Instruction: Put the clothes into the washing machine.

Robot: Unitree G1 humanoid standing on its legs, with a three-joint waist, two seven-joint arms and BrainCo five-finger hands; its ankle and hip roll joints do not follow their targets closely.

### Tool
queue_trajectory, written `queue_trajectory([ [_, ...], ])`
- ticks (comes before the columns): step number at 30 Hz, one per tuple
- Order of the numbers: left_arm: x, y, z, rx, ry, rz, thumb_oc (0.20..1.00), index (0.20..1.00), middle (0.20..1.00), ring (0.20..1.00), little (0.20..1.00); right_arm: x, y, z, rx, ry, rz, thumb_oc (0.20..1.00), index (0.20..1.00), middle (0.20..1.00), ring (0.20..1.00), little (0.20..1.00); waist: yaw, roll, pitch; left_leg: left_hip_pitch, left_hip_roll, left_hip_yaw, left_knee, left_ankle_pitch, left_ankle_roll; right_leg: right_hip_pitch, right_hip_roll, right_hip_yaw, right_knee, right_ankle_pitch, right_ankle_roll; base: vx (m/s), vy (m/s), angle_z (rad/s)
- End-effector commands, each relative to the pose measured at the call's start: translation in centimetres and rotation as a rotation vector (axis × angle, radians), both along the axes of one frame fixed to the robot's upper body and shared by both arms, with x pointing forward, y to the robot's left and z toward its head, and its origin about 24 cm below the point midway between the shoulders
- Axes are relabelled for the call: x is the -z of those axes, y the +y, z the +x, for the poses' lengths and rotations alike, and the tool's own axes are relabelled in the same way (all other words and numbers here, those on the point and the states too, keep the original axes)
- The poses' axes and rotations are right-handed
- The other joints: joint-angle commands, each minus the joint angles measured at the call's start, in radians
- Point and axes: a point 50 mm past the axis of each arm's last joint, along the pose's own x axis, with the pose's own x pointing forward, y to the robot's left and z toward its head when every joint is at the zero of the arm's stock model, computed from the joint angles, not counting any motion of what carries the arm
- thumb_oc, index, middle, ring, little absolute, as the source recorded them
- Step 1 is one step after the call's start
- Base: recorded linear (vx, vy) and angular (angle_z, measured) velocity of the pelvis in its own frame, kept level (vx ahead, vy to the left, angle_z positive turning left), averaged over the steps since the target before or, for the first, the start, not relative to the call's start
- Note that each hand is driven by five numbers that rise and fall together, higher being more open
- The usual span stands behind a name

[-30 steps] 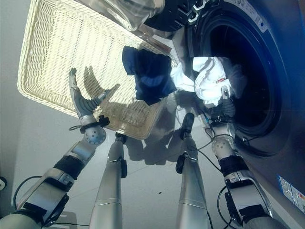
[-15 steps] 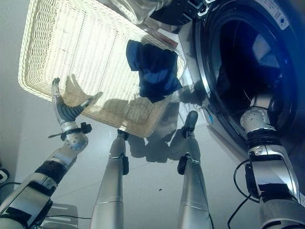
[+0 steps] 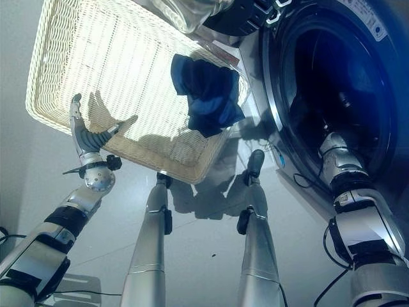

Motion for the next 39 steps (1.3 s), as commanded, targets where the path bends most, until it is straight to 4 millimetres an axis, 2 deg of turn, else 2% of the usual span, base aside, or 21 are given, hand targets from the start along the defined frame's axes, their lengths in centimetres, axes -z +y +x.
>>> queue_trajectory([
  [1, -1.6, -0.5, 0.2, 0.015, -0.068, -0.03, 1.0, 1.0, 1.0, 1.0, 1.0, -8.1, -4.3, -3.6, 0.206, -0.102, -0.223, 1.0, 1.0, 1.0, 1.0, 1.0, -0.006, 0.03, -0.02, 0.017, -0.072, -0.028, -0.013, -0.01, 0.087, 0.02, 0.023, -0.047, 0.082, -0.043, 0.074, 0.0, 0.0, 0.0],
  [2, -1.6, -0.5, 0.2, 0.017, -0.07, -0.028, 1.0, 1.0, 1.0, 1.0, 1.0, -8.1, -4.2, -3.5, 0.208, -0.1, -0.23, 1.0, 1.0, 1.0, 1.0, 1.0, -0.006, 0.031, -0.02, 0.016, -0.072, -0.028, -0.014, -0.01, 0.088, 0.02, 0.022, -0.047, 0.082, -0.044, 0.075, 0.0, 0.0, 0.0],
  [7, -2.0, -1.4, 0.4, 0.031, -0.093, -0.025, 1.0, 1.0, 1.0, 1.0, 1.0, -8.3, -1.1, -2.7, 0.226, -0.143, -0.417, 1.0, 1.0, 1.0, 1.0, 1.0, -0.009, 0.04, -0.02, 0.006, -0.08, -0.022, -0.014, -0.015, 0.094, 0.005, 0.02, -0.045, 0.087, -0.047, 0.079, 0.0, 0.0, 0.0],
  [14, -1.9, -2.1, 0.6, 0.027, -0.107, -0.043, 1.0, 1.0, 1.0, 1.0, 1.0, -7.0, 2.8, -1.9, 0.16, -0.24, -0.573, 1.0, 1.0, 1.0, 1.0, 1.0, -0.021, 0.047, -0.02, -0.011, -0.085, -0.018, -0.011, -0.021, 0.093, -0.019, 0.021, -0.032, 0.095, -0.053, 0.08, 0.0, 0.0, 0.0],
  [18, -1.5, -2.5, 0.6, 0.013, -0.112, -0.066, 1.0, 1.0, 1.0, 1.0, 1.0, -5.7, 6.2, -1.9, 0.056, -0.288, -0.708, 1.0, 1.0, 1.0, 1.0, 1.0, -0.036, 0.05, -0.02, -0.016, -0.085, -0.008, -0.011, -0.024, 0.094, -0.032, 0.024, -0.02, 0.102, -0.061, 0.079, -0.01, 0.034, 0.02],
  [21, -1.3, -2.6, 0.6, 0.007, -0.116, -0.075, 1.0, 1.0, 1.0, 1.0, 1.0, -5.0, 7.8, -1.9, -0.004, -0.306, -0.763, 1.0, 1.0, 1.0, 1.0, 1.0, -0.043, 0.05, -0.02, -0.016, -0.084, -0.002, -0.013, -0.022, 0.092, -0.036, 0.026, -0.016, 0.104, -0.063, 0.079, 0.0, 0.012, 0.0],
  [23, -1.0, -3.0, 0.6, -0.001, -0.12, -0.081, 1.0, 1.0, 1.0, 1.0, 1.0, -3.7, 9.5, -2.1, -0.076, -0.324, -0.795, 1.0, 1.0, 1.0, 1.0, 1.0, -0.051, 0.049, -0.02, -0.017, -0.082, 0.003, -0.016, -0.018, 0.09, -0.041, 0.028, -0.009, 0.107, -0.064, 0.078, 0.0, 0.0, 0.0],
  [32, -0.3, -3.8, 0.5, -0.004, -0.128, -0.101, 1.0, 1.0, 1.0, 1.0, 1.0, -1.1, 14.2, -2.7, -0.321, -0.367, -0.909, 1.0, 1.0, 1.0, 1.0, 1.0, -0.064, 0.049, -0.02, -0.012, -0.076, 0.016, -0.034, -0.003, 0.083, -0.043, 0.03, 0.001, 0.1, -0.064, 0.075, 0.0, 0.0, 0.0],
  [36, 0.2, -4.5, 0.3, -0.005, -0.129, -0.111, 1.0, 1.0, 1.0, 1.0, 1.0, 0.0, 16.7, -3.6, -0.454, -0.389, -1.011, 1.0, 1.0, 1.0, 1.0, 1.0, -0.068, 0.05, -0.02, -0.008, -0.074, 0.019, -0.042, 0.007, 0.081, -0.041, 0.031, 0.004, 0.1, -0.063, 0.073, 0.0, 0.0, 0.0],
  [38, 0.3, -4.8, 0.2, -0.003, -0.131, -0.115, 1.0, 1.0, 1.0, 1.0, 1.0, 0.1, 18.7, -4.6, -0.56, -0.448, -1.109, 1.0, 1.0, 1.0, 1.0, 1.0, -0.07, 0.05, -0.02, -0.01, -0.072, 0.02, -0.045, 0.015, 0.079, -0.043, 0.03, 0.005, 0.099, -0.062, 0.073, 0.0, 0.0, 0.0],
  [39, 0.3, -4.8, 0.2, -0.003, -0.131, -0.115, 1.0, 1.0, 1.0, 1.0, 1.0, 0.1, 18.7, -4.6, -0.56, -0.448, -1.109, 1.0, 1.0, 1.0, 1.0, 1.0, -0.07, 0.05, -0.02, -0.01, -0.072, 0.02, -0.045, 0.015, 0.079, -0.043, 0.029, 0.005, 0.099, -0.062, 0.073, 0.0, 0.0, 0.0],
])
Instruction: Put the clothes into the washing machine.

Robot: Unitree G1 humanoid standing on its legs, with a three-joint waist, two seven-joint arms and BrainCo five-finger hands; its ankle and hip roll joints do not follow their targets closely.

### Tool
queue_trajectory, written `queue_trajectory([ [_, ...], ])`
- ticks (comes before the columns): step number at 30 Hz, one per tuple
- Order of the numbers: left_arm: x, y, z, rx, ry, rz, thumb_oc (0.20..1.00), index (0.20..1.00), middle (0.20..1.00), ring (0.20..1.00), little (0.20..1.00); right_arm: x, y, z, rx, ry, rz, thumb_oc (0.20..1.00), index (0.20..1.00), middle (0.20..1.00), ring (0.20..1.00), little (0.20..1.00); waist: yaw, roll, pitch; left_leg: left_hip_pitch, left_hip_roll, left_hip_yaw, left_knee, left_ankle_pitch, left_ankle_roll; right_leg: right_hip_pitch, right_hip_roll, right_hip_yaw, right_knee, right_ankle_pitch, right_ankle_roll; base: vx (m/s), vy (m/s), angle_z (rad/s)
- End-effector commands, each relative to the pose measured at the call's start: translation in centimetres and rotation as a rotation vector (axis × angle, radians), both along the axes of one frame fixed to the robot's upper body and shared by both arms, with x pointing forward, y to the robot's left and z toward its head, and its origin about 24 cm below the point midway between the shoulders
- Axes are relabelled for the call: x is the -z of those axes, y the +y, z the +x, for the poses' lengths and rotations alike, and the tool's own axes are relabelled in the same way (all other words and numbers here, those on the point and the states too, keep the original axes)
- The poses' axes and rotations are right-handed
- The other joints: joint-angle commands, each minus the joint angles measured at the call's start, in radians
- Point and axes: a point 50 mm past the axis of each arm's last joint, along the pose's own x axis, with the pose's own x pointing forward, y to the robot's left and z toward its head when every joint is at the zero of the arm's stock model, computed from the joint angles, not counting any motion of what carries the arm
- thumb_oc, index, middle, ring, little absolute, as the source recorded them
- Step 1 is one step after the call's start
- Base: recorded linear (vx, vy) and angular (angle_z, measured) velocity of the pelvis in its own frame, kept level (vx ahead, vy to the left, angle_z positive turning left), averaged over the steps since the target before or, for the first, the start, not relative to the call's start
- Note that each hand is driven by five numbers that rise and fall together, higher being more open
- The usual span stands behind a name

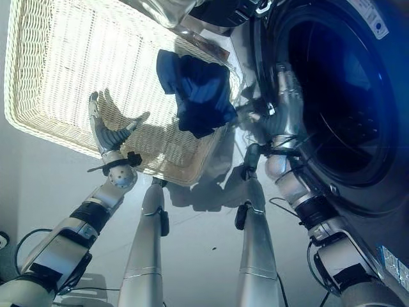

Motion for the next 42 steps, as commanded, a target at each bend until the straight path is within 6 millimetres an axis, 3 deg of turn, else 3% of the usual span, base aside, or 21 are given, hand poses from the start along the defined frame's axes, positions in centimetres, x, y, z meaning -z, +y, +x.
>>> queue_trajectory([
  [1, -0.1, 0.1, -0.5, -0.032, -0.054, -0.021, 1.0, 1.0, 1.0, 1.0, 1.0, -0.1, 3.2, -2.2, -0.208, -0.076, -0.201, 1.0, 1.0, 1.0, 1.0, 1.0, -0.015, 0.049, -0.019, -0.002, -0.06, -0.001, -0.004, 0.013, 0.079, 0.015, 0.046, -0.01, 0.055, -0.022, 0.063, 0.0, 0.0, 0.0],
  [10, 0.1, -0.6, -0.3, -0.015, -0.026, -0.044, 1.0, 1.0, 1.0, 1.0, 1.0, -0.4, 7.4, -3.1, -0.401, -0.045, -0.363, 1.0, 1.0, 1.0, 1.0, 1.0, 0.006, 0.055, -0.019, 0.012, -0.058, -0.005, -0.004, 0.028, 0.072, 0.034, 0.035, -0.021, 0.056, -0.021, 0.06, 0.0, 0.0, 0.0],
  [19, -0.1, -1.0, 0.4, 0.003, 0.013, -0.053, 1.0, 1.0, 1.0, 1.0, 1.0, -0.5, 8.9, -1.4, -0.307, 0.007, -0.416, 1.0, 1.0, 1.0, 1.0, 1.0, 0.03, 0.062, -0.019, 0.012, -0.063, -0.012, -0.001, 0.038, 0.07, 0.039, 0.028, -0.03, 0.06, -0.018, 0.058, 0.0, -0.001, 0.0],
  [31, -0.6, -1.6, 0.9, 0.021, 0.024, -0.042, 1.0, 1.0, 1.0, 1.0, 1.0, -0.1, 8.0, 1.5, -0.045, 0.068, -0.462, 1.0, 1.0, 1.0, 1.0, 1.0, 0.049, 0.072, -0.019, 0.003, -0.069, -0.02, 0.01, 0.042, 0.077, 0.031, 0.019, -0.039, 0.072, -0.01, 0.057, 0.0, 0.0, 0.0],
  [42, -1.1, -3.0, 1.4, 0.065, 0.021, -0.03, 1.0, 1.0, 1.0, 1.0, 1.0, -0.1, 4.7, 5.2, 0.304, 0.192, -0.5, 1.0, 1.0, 1.0, 1.0, 1.0, 0.077, 0.095, -0.019, -0.011, -0.078, -0.034, 0.015, 0.043, 0.086, 0.02, 0.009, -0.05, 0.079, -0.001, 0.055, 0.01, -0.009, 0.04],
])
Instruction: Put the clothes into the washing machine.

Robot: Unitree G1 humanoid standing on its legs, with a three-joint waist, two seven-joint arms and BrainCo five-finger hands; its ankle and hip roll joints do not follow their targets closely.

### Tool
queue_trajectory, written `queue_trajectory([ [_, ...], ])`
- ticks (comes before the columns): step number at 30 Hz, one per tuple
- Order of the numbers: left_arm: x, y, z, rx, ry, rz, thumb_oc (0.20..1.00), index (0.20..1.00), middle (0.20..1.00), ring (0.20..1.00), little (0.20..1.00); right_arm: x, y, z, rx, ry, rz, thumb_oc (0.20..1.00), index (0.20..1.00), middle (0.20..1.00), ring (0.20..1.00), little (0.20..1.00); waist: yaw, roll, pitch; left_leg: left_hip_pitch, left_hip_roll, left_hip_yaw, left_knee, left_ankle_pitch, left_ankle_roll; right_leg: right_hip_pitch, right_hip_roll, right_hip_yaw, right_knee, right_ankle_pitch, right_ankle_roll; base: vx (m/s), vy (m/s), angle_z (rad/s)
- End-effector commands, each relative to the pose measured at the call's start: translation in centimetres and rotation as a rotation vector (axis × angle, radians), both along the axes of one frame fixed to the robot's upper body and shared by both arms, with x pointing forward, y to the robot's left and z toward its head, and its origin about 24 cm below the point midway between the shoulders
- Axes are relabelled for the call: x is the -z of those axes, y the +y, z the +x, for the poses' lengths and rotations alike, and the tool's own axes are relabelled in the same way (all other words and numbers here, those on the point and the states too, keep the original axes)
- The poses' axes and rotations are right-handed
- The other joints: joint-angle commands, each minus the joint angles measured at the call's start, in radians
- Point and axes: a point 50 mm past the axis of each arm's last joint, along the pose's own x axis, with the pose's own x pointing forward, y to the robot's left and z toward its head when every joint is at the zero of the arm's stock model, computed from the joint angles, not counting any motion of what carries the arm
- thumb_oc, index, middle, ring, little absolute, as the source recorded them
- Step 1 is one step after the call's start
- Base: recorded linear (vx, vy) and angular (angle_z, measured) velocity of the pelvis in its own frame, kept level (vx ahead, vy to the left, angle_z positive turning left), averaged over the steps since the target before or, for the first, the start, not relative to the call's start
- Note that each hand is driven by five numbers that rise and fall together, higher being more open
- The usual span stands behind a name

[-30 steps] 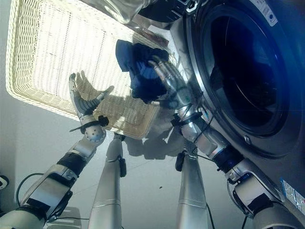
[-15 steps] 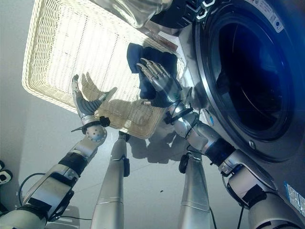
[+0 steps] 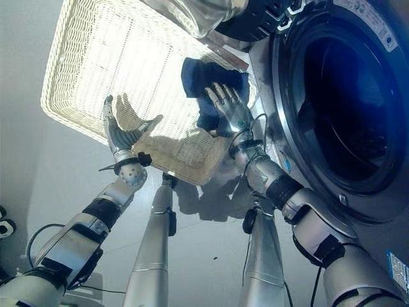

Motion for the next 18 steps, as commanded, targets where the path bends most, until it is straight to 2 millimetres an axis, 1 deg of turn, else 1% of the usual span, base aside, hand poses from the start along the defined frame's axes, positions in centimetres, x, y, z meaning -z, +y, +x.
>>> queue_trajectory([
  [1, -1.1, -0.8, 0.2, 0.022, -0.051, -0.044, 1.0, 1.0, 1.0, 1.0, 1.0, -0.5, -1.0, 0.6, 0.083, -0.026, -0.06, 1.0, 1.0, 1.0, 1.0, 1.0, -0.02, 0.087, -0.015, -0.049, -0.07, -0.011, 0.019, 0.019, 0.096, 0.02, 0.025, -0.042, -0.025, 0.044, 0.068, 0.01, -0.015, 0.06],
  [5, -1.3, -1.4, 0.3, 0.043, -0.056, -0.038, 1.0, 1.0, 1.0, 1.0, 1.0, -0.4, -2.2, 1.2, 0.147, -0.018, -0.078, 1.0, 1.0, 1.0, 1.0, 1.0, -0.01, 0.096, -0.015, -0.054, -0.072, -0.016, 0.018, 0.021, 0.099, 0.016, 0.02, -0.046, -0.027, 0.05, 0.069, 0.01, -0.018, 0.06],
  [13, -1.3, -2.0, 0.3, 0.06, -0.057, -0.036, 1.0, 1.0, 1.0, 1.0, 1.0, -0.6, -2.9, 1.6, 0.205, -0.009, -0.101, 1.0, 1.0, 1.0, 1.0, 1.0, -0.005, 0.103, -0.015, -0.055, -0.075, -0.019, 0.017, 0.022, 0.104, 0.014, 0.019, -0.048, -0.028, 0.056, 0.07, 0.0, -0.003, 0.01],
  [14, -1.3, -2.1, 0.3, 0.065, -0.058, -0.036, 1.0, 1.0, 1.0, 1.0, 1.0, -0.6, -3.0, 1.7, 0.215, -0.003, -0.108, 0.482, 0.482, 0.482, 0.482, 0.482, -0.003, 0.105, -0.015, -0.056, -0.075, -0.02, 0.019, 0.023, 0.104, 0.013, 0.018, -0.047, -0.028, 0.057, 0.07, 0.0, 0.0, 0.0],
  [15, -1.4, -2.1, 0.3, 0.067, -0.061, -0.036, 1.0, 1.0, 1.0, 1.0, 1.0, -0.7, -3.1, 1.7, 0.219, -0.001, -0.11, 0.2, 0.2, 0.2, 0.2, 0.2, -0.002, 0.107, -0.015, -0.056, -0.075, -0.02, 0.016, 0.024, 0.105, 0.013, 0.017, -0.047, -0.029, 0.059, 0.07, 0.0, 0.0, 0.0],
  [18, -1.4, -2.2, 0.3, 0.071, -0.065, -0.039, 1.0, 1.0, 1.0, 1.0, 1.0, -0.7, -3.1, 1.8, 0.223, -0.001, -0.114, 0.2, 0.2, 0.2, 0.2, 0.2, -0.002, 0.109, -0.015, -0.057, -0.075, -0.021, 0.015, 0.026, 0.104, 0.01, 0.017, -0.046, -0.03, 0.061, 0.071, 0.0, 0.0, 0.0],
])
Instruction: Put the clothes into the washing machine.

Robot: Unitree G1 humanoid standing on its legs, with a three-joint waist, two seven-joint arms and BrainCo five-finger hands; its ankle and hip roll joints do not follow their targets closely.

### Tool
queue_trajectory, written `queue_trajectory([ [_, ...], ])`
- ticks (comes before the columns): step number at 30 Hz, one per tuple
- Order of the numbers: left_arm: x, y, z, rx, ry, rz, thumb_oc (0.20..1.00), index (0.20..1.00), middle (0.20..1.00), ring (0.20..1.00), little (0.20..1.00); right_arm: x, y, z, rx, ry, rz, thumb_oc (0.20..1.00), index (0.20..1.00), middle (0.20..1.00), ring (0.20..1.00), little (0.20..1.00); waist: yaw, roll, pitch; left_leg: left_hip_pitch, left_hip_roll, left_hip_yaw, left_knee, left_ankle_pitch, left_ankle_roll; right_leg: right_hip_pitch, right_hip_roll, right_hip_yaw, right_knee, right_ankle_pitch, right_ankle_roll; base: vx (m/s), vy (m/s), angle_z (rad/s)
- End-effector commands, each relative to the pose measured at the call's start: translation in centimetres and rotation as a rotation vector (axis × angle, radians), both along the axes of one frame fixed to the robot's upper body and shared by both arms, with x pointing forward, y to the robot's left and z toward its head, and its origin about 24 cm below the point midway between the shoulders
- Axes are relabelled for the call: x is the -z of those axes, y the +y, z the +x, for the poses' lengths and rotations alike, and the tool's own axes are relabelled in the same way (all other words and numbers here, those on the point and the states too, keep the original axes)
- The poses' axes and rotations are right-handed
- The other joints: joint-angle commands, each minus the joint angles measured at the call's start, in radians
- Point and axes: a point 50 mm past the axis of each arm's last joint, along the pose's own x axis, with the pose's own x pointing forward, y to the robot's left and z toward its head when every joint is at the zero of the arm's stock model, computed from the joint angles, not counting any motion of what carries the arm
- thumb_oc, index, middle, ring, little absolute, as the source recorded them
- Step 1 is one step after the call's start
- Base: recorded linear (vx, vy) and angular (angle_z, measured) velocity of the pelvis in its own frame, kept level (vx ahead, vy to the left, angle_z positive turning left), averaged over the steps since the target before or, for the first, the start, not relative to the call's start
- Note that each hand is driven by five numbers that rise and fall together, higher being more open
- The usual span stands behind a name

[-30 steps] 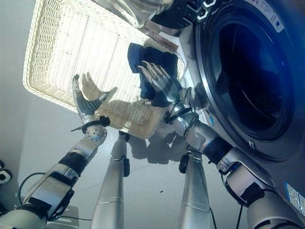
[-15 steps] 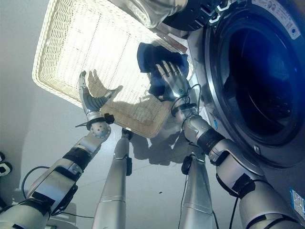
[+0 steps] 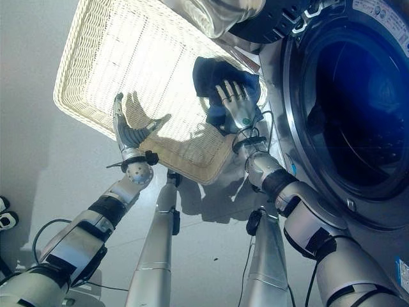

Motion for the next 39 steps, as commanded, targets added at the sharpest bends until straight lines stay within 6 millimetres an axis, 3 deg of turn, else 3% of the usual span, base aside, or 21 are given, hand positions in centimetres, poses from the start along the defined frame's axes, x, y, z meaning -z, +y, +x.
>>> queue_trajectory([
  [1, -0.9, -1.2, 0.0, 0.04, -0.055, -0.055, 1.0, 1.0, 1.0, 1.0, 1.0, -0.4, -2.3, 0.7, 0.114, 0.03, -0.035, 0.2, 0.2, 0.2, 0.2, 0.2, -0.011, 0.098, -0.009, -0.045, -0.062, -0.002, 0.014, 0.022, 0.101, 0.01, 0.033, -0.032, -0.039, 0.065, 0.068, 0.0, 0.0, 0.0],
  [17, -0.6, -1.6, -0.1, 0.049, -0.056, -0.057, 1.0, 1.0, 1.0, 1.0, 1.0, -0.5, -2.5, 0.8, 0.111, 0.037, 0.01, 0.2, 0.2, 0.2, 0.2, 0.2, -0.01, 0.099, -0.009, -0.047, -0.06, -0.008, 0.01, 0.025, 0.1, 0.003, 0.032, -0.03, -0.041, 0.073, 0.07, 0.0, 0.0, 0.0],
  [26, -0.5, -1.5, -0.2, 0.043, -0.057, -0.067, 1.0, 1.0, 1.0, 1.0, 1.0, -0.4, -2.2, 0.5, 0.04, 0.054, 0.175, 0.2, 0.2, 0.2, 0.2, 0.2, -0.016, 0.098, -0.009, -0.05, -0.058, -0.006, 0.009, 0.028, 0.099, -0.003, 0.034, -0.026, -0.04, 0.075, 0.069, 0.0, 0.0, 0.0],
  [30, -0.4, -1.5, -0.4, 0.041, -0.056, -0.073, 1.0, 1.0, 1.0, 1.0, 1.0, 0.1, -0.9, 0.1, -0.163, 0.205, 0.468, 0.2, 0.2, 0.2, 0.2, 0.2, -0.021, 0.094, -0.009, -0.051, -0.055, -0.005, 0.011, 0.028, 0.096, -0.007, 0.036, -0.023, -0.036, 0.073, 0.066, 0.0, 0.0, 0.0],
  [34, 0.2, 0.0, -0.7, 0.021, -0.043, -0.084, 1.0, 1.0, 1.0, 1.0, 1.0, 4.0, 1.5, -0.8, -0.69, 0.784, 1.357, 0.2, 0.2, 0.2, 0.2, 0.2, -0.033, 0.078, -0.009, -0.038, -0.043, 0.007, 0.013, 0.027, 0.083, -0.003, 0.039, -0.021, -0.024, 0.06, 0.058, 0.01, 0.034, 0.0],
  [37, 0.1, 0.7, -0.7, 0.004, -0.034, -0.089, 1.0, 1.0, 1.0, 1.0, 1.0, 4.7, 2.0, -1.7, -0.96, 0.909, 1.624, 0.2, 0.2, 0.2, 0.2, 0.2, -0.042, 0.066, -0.009, -0.029, -0.033, 0.018, 0.011, 0.031, 0.077, 0.0, 0.039, -0.022, -0.019, 0.057, 0.058, 0.01, 0.044, -0.02],
  [39, -0.1, 0.9, -0.6, -0.003, -0.035, -0.089, 1.0, 1.0, 1.0, 1.0, 1.0, 4.8, 1.8, -1.9, -1.028, 0.915, 1.682, 0.2, 0.2, 0.2, 0.2, 0.2, -0.047, 0.062, -0.009, -0.032, -0.031, 0.021, 0.009, 0.037, 0.075, -0.004, 0.038, -0.022, -0.019, 0.061, 0.059, 0.0, 0.0, 0.0],
])
